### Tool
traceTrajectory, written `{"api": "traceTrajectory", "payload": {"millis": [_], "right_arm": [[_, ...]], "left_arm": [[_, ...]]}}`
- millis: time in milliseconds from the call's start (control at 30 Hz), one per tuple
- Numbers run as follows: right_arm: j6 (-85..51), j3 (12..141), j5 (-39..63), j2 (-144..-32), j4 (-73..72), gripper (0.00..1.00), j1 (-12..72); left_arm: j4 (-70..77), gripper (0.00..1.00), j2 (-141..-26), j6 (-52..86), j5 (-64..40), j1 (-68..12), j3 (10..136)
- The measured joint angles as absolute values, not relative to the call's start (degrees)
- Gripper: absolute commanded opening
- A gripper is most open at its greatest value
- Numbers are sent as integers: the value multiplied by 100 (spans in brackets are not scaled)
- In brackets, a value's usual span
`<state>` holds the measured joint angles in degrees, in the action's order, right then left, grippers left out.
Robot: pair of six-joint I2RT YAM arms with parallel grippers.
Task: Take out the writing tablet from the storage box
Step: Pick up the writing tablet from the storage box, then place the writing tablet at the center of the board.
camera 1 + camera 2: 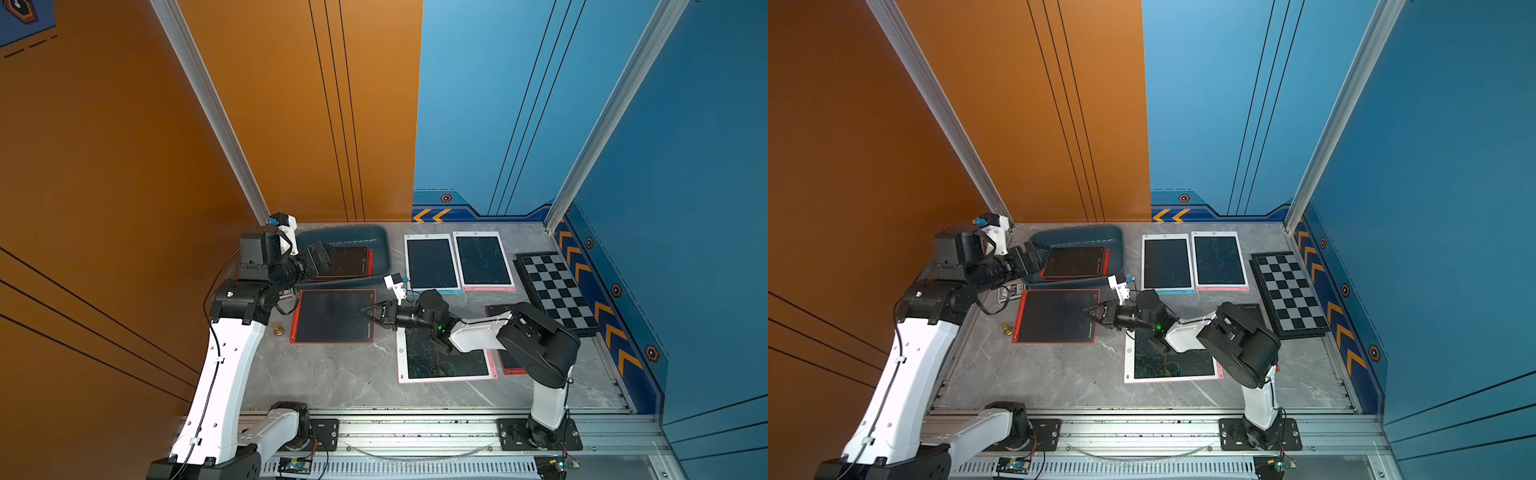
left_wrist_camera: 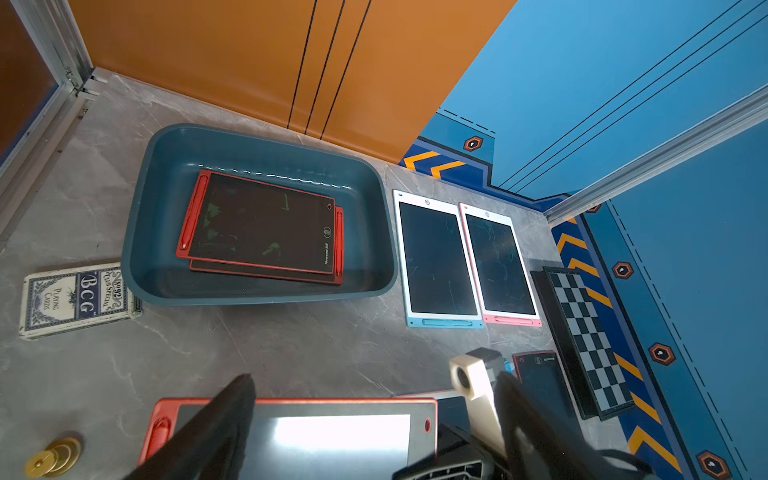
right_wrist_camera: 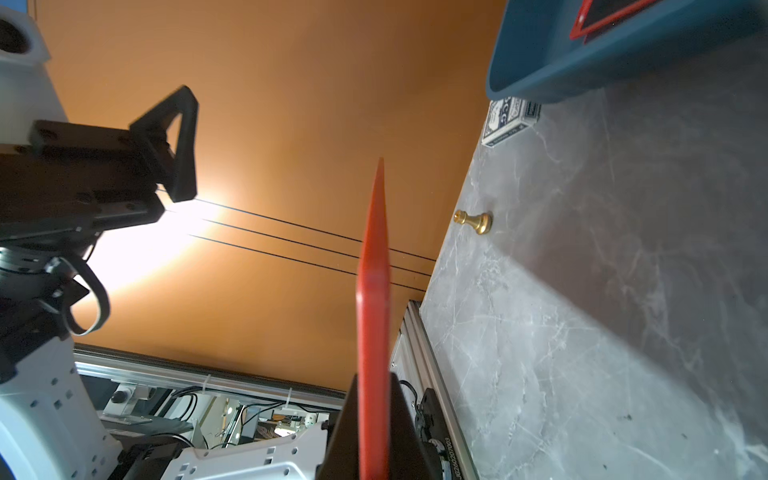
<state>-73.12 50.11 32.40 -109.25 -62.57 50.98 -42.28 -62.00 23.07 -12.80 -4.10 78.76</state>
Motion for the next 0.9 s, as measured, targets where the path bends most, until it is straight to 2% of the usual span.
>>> {"api": "traceTrajectory", "payload": {"millis": [333, 667, 900], "right_arm": [[-7662, 4281, 3009, -11555, -6359, 3, 5212], [-7787, 4060, 3013, -11583, -6250, 7, 5349], [-7741, 3898, 2967, -11371, -5719, 20, 5406]], "left_arm": [[-4228, 92, -6042, 2268, -1197, -652, 7874], [-4239, 93, -5996, 2224, -1194, -687, 7773], [-4257, 93, -5977, 2224, -1194, -711, 7773]]}}
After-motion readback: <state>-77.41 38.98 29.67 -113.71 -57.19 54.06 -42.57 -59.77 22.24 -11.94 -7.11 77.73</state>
